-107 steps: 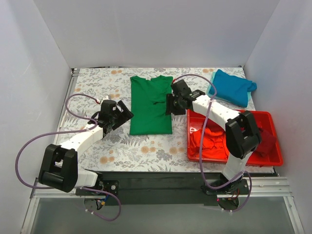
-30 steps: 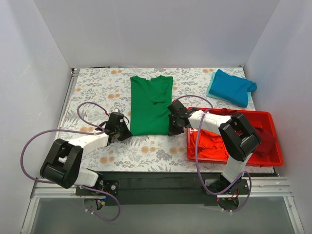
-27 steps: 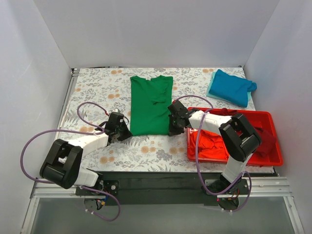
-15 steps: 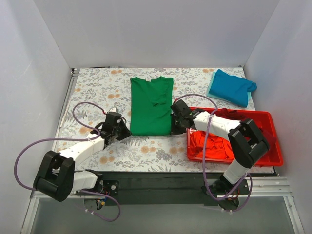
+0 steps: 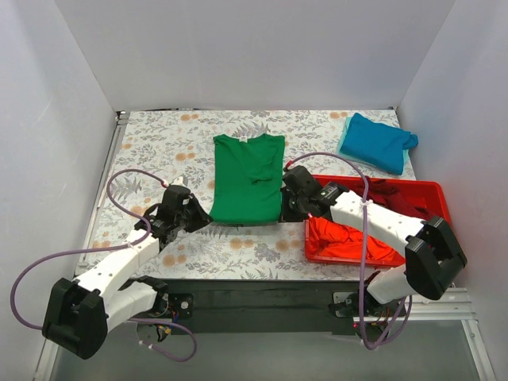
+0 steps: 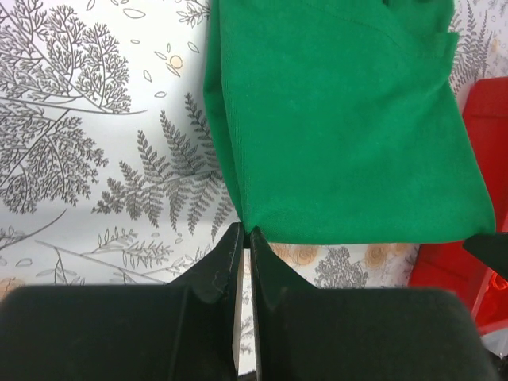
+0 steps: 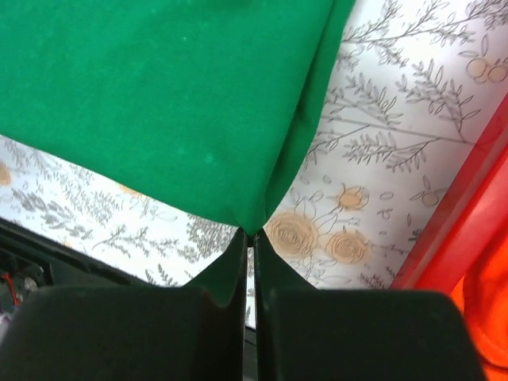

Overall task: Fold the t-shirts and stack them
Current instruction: Fold the tshirt

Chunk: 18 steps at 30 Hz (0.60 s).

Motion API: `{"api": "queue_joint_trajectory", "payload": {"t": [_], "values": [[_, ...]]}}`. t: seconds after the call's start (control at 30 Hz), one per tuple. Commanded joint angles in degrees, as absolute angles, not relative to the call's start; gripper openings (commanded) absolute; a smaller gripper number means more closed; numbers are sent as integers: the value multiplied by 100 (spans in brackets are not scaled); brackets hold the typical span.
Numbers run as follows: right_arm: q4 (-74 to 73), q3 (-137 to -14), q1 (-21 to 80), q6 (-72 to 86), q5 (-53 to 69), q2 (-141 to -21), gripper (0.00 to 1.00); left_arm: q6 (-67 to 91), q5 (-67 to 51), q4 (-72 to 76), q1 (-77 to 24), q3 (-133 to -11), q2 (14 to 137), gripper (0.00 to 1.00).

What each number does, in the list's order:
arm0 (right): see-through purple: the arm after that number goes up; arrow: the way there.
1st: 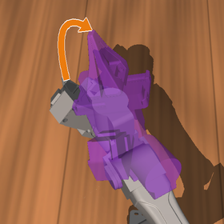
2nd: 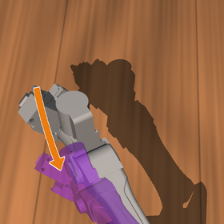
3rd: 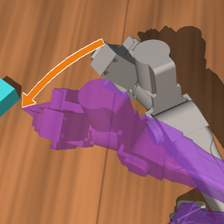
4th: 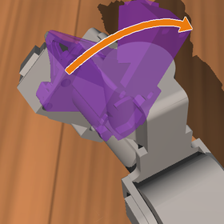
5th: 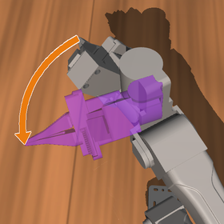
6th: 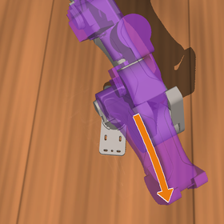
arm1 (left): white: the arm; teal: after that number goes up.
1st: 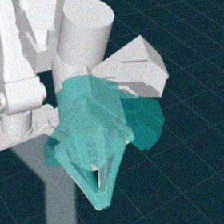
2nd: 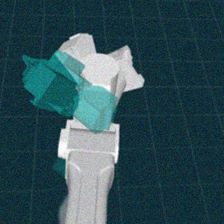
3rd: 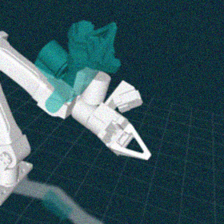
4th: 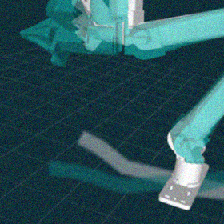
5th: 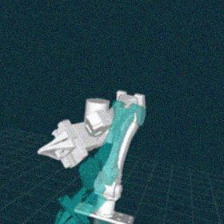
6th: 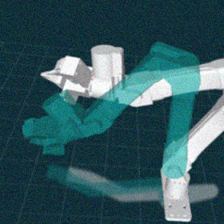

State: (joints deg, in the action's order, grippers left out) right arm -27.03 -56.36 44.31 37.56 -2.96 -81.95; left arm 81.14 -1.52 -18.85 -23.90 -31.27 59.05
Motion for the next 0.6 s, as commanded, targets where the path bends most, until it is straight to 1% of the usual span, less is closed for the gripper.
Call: {"api": "queue_joint_trajectory", "payload": {"t": [0.0, 0.2, 0.33, 0.57], "values": [[-3058, -5537, 4622, 3867, -518, -7832, 1, 8033, -158, -2495, -2426, -3453, 5406, 0], [-3304, -5511, 4904, 4130, -633, -7366, 1, 8138, -448, -3058, -2435, -3717, 4931, 0], [-3471, -5511, 5106, 4341, -790, -7024, 1, 8139, -404, -3427, -2452, -3840, 4641, 0], [-3744, -5590, 5493, 4675, -1010, -6689, 1, 8253, -615, -3998, -2452, -4051, 4158, 0]]}}
